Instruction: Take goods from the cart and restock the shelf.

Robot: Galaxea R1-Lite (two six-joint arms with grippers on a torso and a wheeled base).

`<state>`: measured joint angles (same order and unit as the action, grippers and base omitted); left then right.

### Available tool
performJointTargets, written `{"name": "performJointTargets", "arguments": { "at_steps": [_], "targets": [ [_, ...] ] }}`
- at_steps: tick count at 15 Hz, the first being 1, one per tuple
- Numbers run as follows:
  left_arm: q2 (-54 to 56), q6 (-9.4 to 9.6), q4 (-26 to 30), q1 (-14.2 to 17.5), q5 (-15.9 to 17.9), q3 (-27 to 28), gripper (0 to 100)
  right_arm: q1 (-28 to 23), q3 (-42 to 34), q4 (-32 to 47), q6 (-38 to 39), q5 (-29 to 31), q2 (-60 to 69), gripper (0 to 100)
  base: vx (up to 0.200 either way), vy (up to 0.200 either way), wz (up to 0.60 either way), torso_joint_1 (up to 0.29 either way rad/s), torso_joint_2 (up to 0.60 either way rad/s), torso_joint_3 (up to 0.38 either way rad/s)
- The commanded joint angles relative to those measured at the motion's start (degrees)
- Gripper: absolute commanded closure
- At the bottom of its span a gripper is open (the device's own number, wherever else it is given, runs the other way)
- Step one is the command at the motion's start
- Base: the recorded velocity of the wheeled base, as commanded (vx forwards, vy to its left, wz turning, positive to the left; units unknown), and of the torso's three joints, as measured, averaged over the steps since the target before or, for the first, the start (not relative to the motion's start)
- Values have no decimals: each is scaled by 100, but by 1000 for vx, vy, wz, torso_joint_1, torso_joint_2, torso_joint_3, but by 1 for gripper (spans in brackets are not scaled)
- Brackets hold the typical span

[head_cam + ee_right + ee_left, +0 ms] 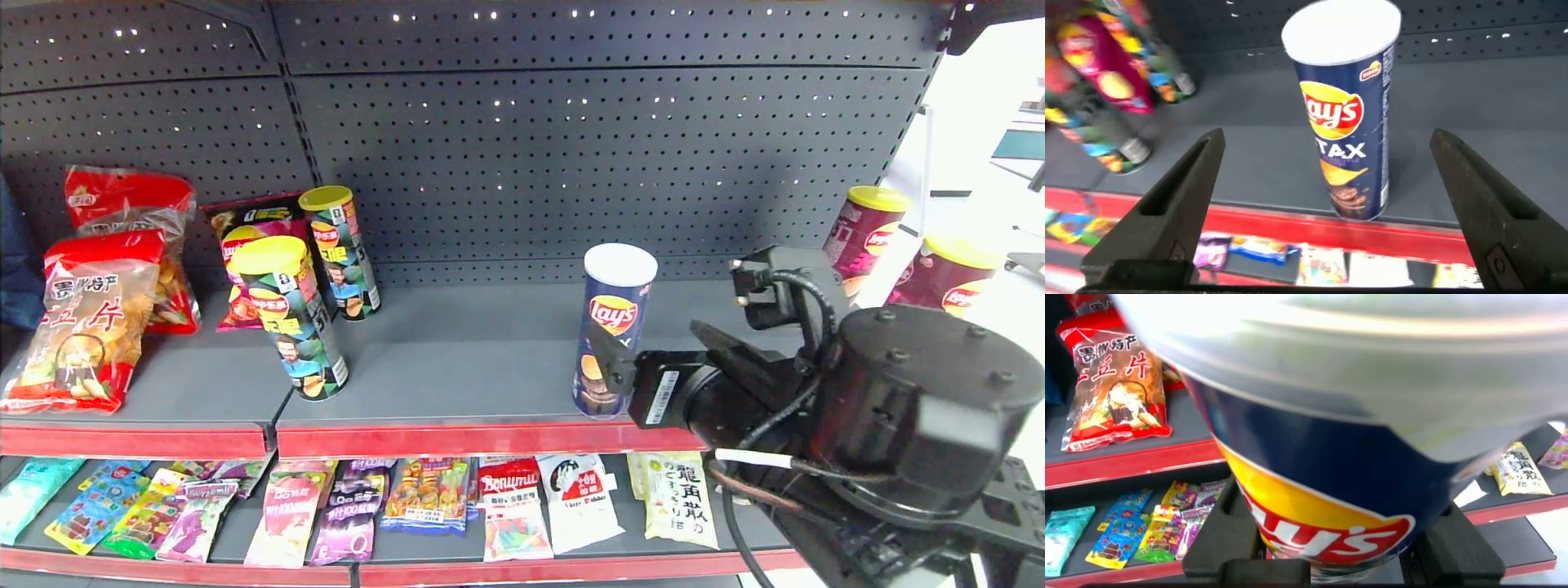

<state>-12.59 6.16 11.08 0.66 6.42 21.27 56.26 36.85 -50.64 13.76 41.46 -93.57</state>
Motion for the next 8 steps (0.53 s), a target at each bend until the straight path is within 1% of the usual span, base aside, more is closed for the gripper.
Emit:
{"name": "performJointTargets", "arguments": {
  "at_steps": [1, 2, 3, 4, 5, 6, 7, 8],
  "targets": [
    [-15, 0, -1, -4, 8, 17, 100, -221, -495, -7, -330, -428, 788, 0, 0, 0, 0, 0, 0, 0],
    [-24, 0, -1, -4, 17, 26, 100, -520, -750, -7, -744, -771, 1017, 0, 0, 0, 0, 0, 0, 0],
    [-33, 0, -1, -4, 17, 26, 100, -730, -899, 1, -1113, -1351, 1377, 0, 0, 0, 0, 0, 0, 0],
    [-33, 8, -1, -4, 17, 26, 100, -827, -943, 37, -1306, -1668, 1544, 0, 0, 0, 0, 0, 0, 0],
    [-41, 8, -1, -4, 26, 26, 100, -1451, -952, 81, -1869, -2476, 1896, 0, 0, 0, 0, 0, 0, 0],
    [-41, 8, -1, -4, 26, 26, 100, -1891, -987, 89, -2167, -2819, 2080, 0, 0, 0, 0, 0, 0, 0],
    [-59, 8, -1, -4, 34, 35, 100, -2383, -1075, 168, -2299, -3065, 2230, 0, 0, 0, 0, 0, 0, 0],
    [-59, 8, -1, -4, 43, 44, 100, -3341, -1198, 423, -2334, -3460, 2423, 0, 0, 0, 0, 0, 0, 0]
  ]
}}
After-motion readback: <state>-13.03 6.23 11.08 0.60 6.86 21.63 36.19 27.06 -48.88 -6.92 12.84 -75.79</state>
